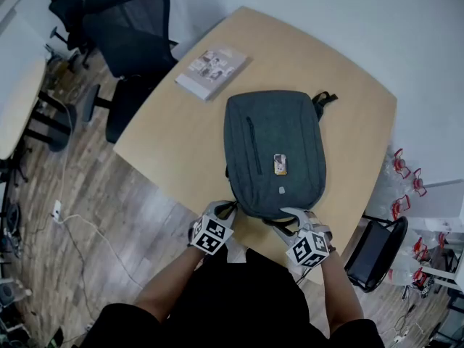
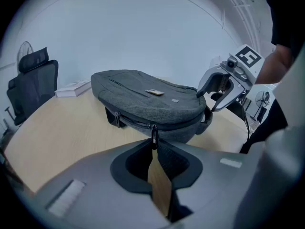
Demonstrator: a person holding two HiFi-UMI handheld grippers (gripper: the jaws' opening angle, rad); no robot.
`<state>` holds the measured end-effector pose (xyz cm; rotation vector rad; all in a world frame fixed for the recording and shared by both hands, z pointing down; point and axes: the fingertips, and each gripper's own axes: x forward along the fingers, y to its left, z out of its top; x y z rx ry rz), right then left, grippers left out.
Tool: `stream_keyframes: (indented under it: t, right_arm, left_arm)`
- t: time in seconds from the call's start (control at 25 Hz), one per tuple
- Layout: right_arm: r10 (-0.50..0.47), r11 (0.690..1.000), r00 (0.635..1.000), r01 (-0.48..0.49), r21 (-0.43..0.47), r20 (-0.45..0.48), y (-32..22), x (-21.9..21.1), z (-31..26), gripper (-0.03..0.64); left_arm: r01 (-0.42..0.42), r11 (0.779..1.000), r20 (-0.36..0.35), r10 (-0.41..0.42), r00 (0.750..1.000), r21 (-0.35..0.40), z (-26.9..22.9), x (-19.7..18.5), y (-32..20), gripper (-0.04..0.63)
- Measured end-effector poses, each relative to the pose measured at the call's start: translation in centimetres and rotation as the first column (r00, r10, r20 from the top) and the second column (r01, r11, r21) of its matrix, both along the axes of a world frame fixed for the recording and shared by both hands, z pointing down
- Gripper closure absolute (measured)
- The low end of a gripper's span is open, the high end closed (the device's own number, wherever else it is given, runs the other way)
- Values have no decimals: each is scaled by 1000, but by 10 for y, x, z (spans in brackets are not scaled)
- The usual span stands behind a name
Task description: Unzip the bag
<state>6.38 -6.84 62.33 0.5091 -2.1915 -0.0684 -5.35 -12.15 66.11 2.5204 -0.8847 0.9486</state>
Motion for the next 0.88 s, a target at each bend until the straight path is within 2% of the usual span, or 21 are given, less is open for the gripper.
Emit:
stream_keyframes:
  t: [0.12,0.2,0.32,0.6,0.88]
  right_arm:
    - [-35,999,994,34,-15,-101,-1,31,10,427]
    - [-35,999,993,33,-13,-113,-5,41,11,487]
    - [-34,999,992,33,-13,-119,-9,39,14,512]
    - [145,989,988,-145,-6,-47,-17,37,16,532]
    - [220,976,975,-220,-4,-31,-22,37,19,534]
  left_arm:
    - [-5,1000,2,5,1000,-10,1,0,1,540]
    - [-7,1000,-17,7,1000,-21,1,2,2,540]
    - [-24,999,-33,23,999,-32,1,3,3,541]
    - [-31,998,-46,28,999,-53,-1,6,6,543]
    - [-29,995,-95,21,995,-92,-4,4,8,543]
